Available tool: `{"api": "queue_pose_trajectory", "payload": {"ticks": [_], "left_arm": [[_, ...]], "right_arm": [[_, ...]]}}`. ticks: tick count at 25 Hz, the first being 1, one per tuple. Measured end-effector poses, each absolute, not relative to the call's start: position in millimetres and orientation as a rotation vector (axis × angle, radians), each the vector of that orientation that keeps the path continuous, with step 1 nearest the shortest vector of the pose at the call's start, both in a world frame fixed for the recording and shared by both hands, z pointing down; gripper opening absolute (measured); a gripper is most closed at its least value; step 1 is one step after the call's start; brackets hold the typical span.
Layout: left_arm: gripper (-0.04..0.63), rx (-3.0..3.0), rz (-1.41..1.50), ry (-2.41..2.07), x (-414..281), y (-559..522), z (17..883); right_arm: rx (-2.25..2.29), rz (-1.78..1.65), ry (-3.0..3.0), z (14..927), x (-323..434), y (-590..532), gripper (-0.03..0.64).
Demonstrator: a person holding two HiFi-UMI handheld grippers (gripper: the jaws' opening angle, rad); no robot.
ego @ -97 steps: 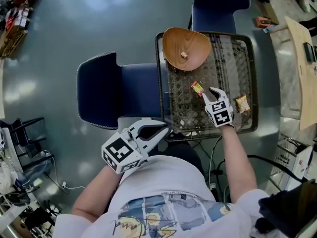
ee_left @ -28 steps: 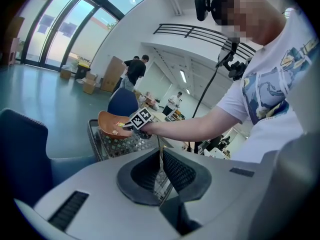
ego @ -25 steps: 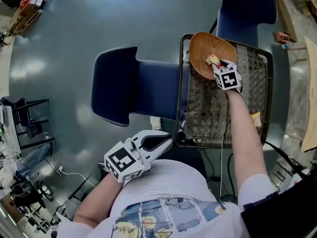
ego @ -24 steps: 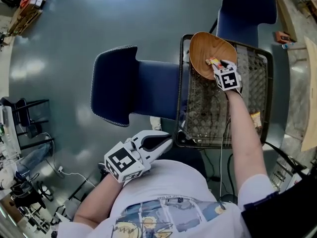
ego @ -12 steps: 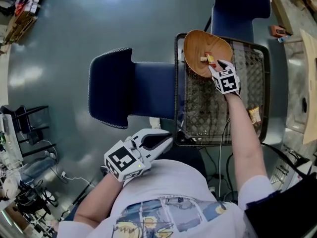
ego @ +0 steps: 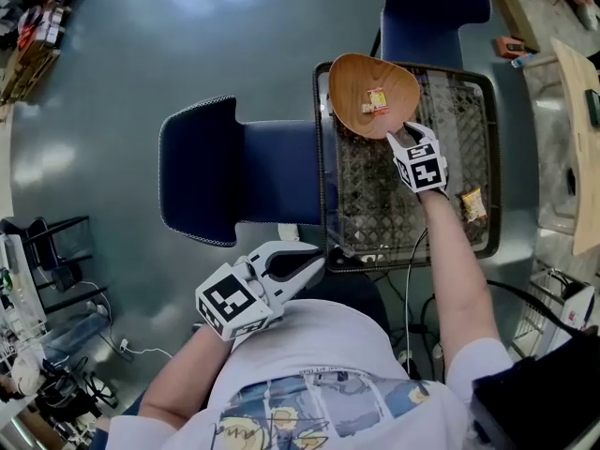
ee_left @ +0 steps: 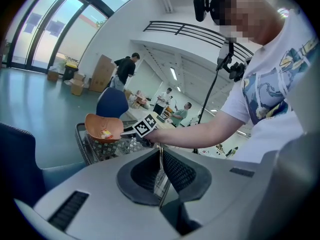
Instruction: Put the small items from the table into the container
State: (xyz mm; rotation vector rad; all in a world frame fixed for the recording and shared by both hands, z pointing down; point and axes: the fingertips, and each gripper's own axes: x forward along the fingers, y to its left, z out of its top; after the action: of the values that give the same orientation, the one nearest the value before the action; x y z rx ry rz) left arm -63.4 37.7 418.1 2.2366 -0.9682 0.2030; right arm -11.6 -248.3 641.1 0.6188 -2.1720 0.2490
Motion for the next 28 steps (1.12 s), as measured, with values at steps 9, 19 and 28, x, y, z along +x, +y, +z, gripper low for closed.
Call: {"api": "queue_pose_trajectory", "payload": {"ticks": [9, 19, 28], "left_arm": [[0.009, 2.366, 0.258, -0.845, -27, 37, 405], [0.009, 2.472, 0.338, -0.651, 36, 41, 401], [0.009, 2.49, 0.338, -0.538, 90, 28, 393]], "right_arm": [[0.731, 0.295, -2.175, 618, 60, -182, 0.167], [0.868, 0.368, -2.108, 612, 164, -118, 0.167], [0.996, 0.444, -2.011, 626, 266, -105, 0.167]]}}
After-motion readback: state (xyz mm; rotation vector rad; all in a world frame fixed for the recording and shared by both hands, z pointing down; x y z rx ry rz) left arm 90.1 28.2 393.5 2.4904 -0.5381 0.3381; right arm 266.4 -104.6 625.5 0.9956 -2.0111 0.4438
